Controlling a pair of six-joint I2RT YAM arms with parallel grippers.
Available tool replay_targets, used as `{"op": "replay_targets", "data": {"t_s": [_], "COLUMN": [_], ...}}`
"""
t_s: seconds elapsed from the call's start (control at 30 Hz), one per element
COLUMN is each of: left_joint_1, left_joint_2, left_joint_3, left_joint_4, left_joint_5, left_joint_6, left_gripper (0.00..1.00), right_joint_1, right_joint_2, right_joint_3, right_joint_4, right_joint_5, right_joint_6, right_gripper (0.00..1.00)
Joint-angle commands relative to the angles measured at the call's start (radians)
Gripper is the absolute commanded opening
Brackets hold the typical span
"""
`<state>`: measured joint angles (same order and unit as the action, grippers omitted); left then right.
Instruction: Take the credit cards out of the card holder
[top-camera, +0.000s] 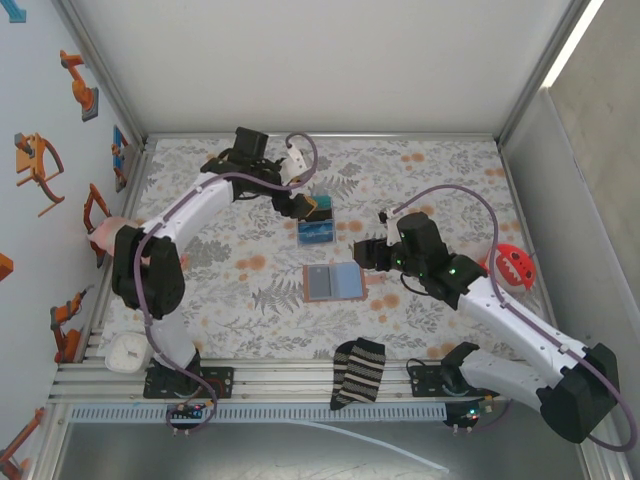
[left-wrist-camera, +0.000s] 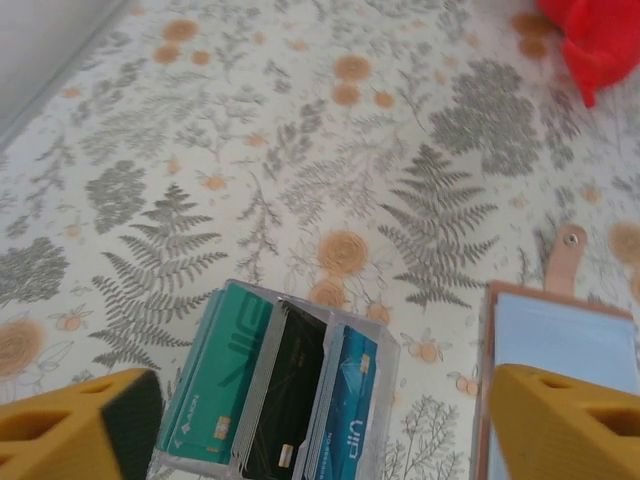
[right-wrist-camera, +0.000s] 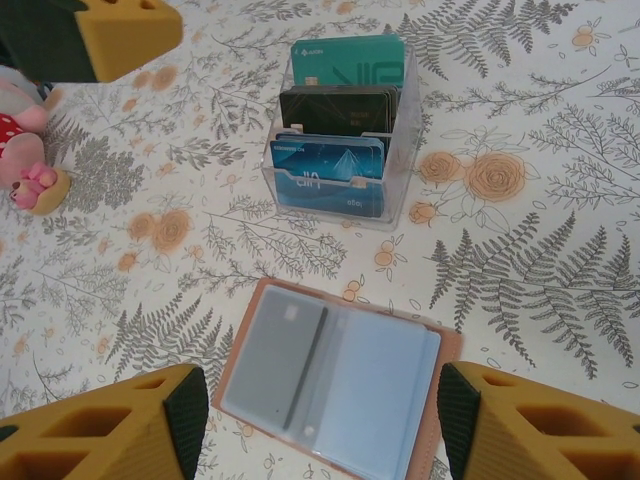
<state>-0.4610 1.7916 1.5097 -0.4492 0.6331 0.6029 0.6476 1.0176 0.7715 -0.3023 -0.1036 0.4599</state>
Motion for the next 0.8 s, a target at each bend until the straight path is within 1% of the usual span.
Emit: {"op": "replay_targets", "data": {"t_s": [0.0, 0.23, 0.43, 0.6, 0.77], "left_joint_1": [0.005, 0.003, 0.003, 0.004, 0.003], "left_joint_2": [-0.097, -0.331, -0.514, -0.654, -0.748], "left_joint_3": [-0.1, -0.349, -0.508, -0.636, -0.716], "left_joint_4": [0.207, 0.428, 0.473, 0.523, 0.515], "left_joint_5": [-0.055, -0.116, -0.197, -0.259, -0.361], "left_joint_6": [-0.181, -0.394, -0.541, -0.686, -0.819], "left_gripper": [0.98, 0.97, 0.97, 0.97, 0.97], "right_joint_1": [0.0, 0.005, 0.036, 0.106, 0.227], "right_joint_2": [0.009, 0.01, 0.048, 0.131, 0.274], "right_joint_3": [0.01, -0.004, 0.011, 0.044, 0.127], "right_joint_4": [-0.014, -0.027, -0.085, -0.126, -0.192], "right_joint_5": [-0.001, 0.033, 0.104, 0.177, 0.28], "right_joint_6": [0.026, 0.056, 0.064, 0.085, 0.095], "right_gripper": [0.62, 0.61, 0.59, 0.58, 0.56]}}
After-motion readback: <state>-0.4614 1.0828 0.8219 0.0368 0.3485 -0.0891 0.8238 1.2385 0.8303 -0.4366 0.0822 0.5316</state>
